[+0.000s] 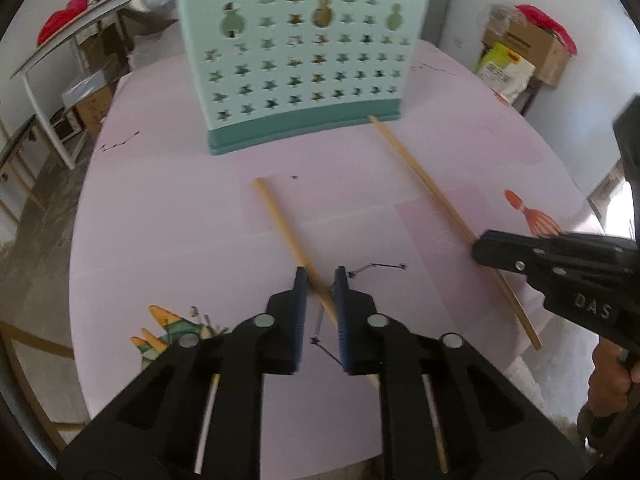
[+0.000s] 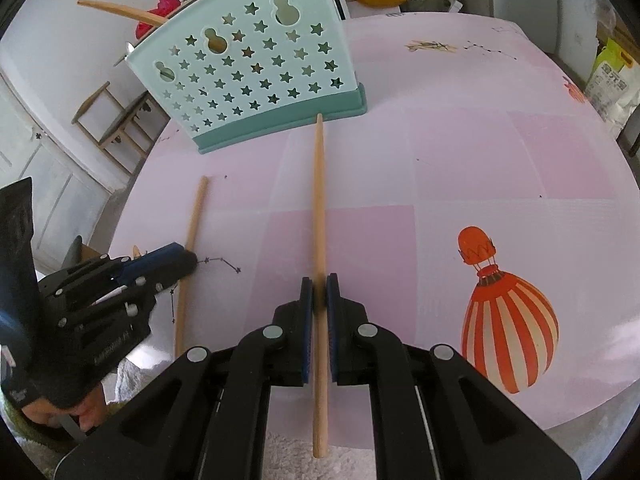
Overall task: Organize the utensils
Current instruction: 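Close the left tool on a chopstick while the right tool approaches another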
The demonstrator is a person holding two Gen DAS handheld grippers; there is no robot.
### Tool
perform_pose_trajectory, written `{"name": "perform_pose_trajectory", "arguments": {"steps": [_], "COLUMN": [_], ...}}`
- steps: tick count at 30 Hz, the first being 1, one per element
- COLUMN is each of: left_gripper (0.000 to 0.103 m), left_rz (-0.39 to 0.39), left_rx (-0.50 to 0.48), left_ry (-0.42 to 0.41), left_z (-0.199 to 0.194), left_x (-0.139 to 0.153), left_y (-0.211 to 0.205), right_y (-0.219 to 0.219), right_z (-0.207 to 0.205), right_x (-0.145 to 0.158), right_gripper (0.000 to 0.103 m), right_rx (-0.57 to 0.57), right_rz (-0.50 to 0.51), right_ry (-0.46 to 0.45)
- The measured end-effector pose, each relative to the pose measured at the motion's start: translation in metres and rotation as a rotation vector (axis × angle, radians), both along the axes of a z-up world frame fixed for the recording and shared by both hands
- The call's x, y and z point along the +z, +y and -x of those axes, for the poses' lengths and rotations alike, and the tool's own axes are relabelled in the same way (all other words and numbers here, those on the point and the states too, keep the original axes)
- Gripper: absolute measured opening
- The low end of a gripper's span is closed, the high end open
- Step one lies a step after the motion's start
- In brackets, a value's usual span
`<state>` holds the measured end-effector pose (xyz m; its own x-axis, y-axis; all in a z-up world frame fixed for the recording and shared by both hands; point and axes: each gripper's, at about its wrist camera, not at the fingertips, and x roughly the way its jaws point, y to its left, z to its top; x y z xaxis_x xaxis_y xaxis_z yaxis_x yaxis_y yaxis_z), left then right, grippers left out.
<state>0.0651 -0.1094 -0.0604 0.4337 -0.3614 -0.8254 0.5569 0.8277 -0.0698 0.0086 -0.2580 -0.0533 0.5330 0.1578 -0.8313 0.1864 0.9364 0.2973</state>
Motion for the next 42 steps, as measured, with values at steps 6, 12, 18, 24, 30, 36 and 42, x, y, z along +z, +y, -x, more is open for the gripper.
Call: {"name": "perform_pose_trajectory", "arguments": {"steps": [6,12,18,24,30,36,42], "left_gripper": [0.005,0.005,0.005,0.005,0.005,0.005,0.005], "left_rz": [0.011,0.023,0.041,0.051,0.053,0.066,0.085], "left_rx": [0.089,0.15,0.186,0.199,0.198,0.195,0.195], "left_ry": [0.018,0.036,0.05,0.055,0.058,0.064,0.078], "left_z": [-0.015,-0.025,-0.031,-0.035,-0.035,-0.034,-0.037], "left_x": [0.001,0.0,-0.001,-0.003,-0.003,-0.003,-0.004], "left_y": [0.019,0.033,0.046,0.05,0.049,0.049,0.05], "right_y": [-0.001,-0.003,-0.001,0.003,0.004,0.008,0.013], "right_z": [0.004,0.001,-0.01,-0.029,-0.043,-0.048,-0.049], "right_x": [0.0,0.001,0.01,0.013,0.005,0.004,0.005], "right_gripper": [0.007,0.009,0.029,0.038,0.039,0.04,0.042], "right_rx": [0.011,0.045,0.074,0.097,0.1,0.104,0.103], "right_rz": [-0.024,-0.068,-0.038,0.002,0.02,0.032,0.04], "right_ry": [0.005,0.037,0.023,0.024,0.062,0.072,0.08]}}
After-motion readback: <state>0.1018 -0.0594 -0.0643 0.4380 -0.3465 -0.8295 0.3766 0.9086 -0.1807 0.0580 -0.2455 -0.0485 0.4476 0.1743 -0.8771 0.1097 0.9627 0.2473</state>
